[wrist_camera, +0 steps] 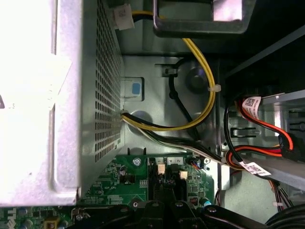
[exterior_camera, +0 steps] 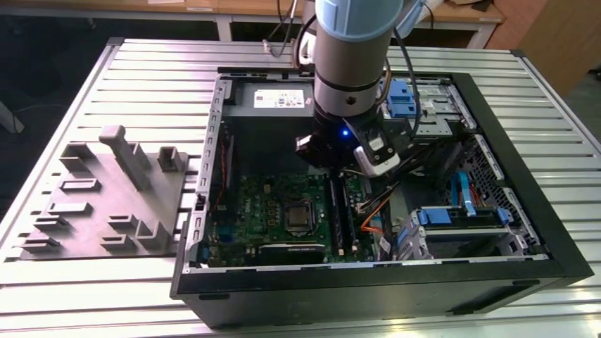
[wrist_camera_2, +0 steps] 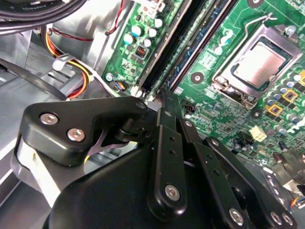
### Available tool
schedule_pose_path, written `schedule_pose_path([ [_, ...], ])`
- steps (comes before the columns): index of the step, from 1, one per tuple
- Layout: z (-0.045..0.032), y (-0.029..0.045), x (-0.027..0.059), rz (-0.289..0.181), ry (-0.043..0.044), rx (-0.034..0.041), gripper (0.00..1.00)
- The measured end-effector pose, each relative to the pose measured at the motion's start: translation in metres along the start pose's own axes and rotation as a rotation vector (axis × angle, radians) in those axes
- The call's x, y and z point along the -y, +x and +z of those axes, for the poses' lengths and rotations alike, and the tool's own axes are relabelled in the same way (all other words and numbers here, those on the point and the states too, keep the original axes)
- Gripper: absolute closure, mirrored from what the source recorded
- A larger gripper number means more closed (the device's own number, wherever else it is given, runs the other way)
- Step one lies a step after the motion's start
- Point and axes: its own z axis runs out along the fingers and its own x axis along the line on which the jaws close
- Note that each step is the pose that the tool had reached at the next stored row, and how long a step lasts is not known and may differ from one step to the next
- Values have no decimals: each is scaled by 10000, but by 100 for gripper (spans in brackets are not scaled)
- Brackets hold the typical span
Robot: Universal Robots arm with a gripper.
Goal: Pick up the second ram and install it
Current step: 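Press down the second ram until it locks into place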
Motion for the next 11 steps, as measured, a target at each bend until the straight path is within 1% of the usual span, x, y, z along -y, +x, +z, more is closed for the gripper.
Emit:
schedule_pose_path([
  [3,30,3,3,-1,9,-5,90],
  [11,57,7,5,0,9,-4,90],
])
